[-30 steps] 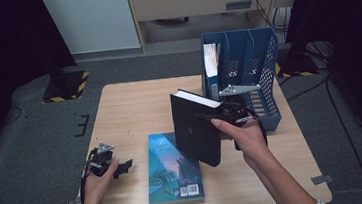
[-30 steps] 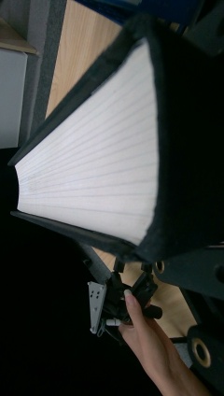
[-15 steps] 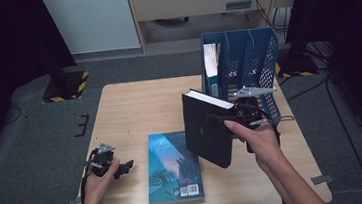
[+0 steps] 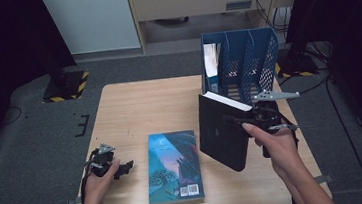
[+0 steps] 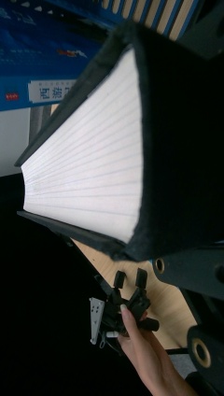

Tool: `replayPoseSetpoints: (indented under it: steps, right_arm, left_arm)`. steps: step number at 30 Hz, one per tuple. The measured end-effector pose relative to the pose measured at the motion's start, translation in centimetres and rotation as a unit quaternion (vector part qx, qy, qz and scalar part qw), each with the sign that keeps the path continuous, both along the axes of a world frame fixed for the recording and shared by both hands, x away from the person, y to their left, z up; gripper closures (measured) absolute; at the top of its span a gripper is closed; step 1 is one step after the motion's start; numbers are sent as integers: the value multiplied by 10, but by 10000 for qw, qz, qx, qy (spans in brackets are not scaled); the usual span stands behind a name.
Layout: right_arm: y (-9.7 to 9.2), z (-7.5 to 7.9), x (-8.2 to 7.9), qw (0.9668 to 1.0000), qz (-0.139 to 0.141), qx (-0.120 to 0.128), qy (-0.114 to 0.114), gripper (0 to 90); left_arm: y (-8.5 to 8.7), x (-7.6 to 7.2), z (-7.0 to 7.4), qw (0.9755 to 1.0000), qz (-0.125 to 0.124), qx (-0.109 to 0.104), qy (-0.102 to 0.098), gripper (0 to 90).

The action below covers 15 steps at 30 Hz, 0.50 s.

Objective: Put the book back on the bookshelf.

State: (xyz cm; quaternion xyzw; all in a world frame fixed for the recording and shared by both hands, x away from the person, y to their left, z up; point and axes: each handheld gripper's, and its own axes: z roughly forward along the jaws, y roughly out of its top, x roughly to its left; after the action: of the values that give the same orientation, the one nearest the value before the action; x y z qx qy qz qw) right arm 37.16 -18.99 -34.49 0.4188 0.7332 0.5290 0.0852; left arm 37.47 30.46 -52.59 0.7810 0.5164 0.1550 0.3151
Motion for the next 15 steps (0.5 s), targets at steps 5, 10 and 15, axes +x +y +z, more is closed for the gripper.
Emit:
replayPoseSetpoints:
  steps: [5,10,15]
  right_arm:
    - [-9,4,-1,9999,-86,91,-13,531]
    - [-20,14,-2,9996,-215,130,-98,531]
    - [-28,20,-2,9993,-326,145,-135,530]
  left_arm:
    - [0,0,-1,10000,5,7,-12,59]
    - [0,-1,-1,10000,18,28,-66,60]
    - [1,-1,-2,9999,55,-33,-78,61]
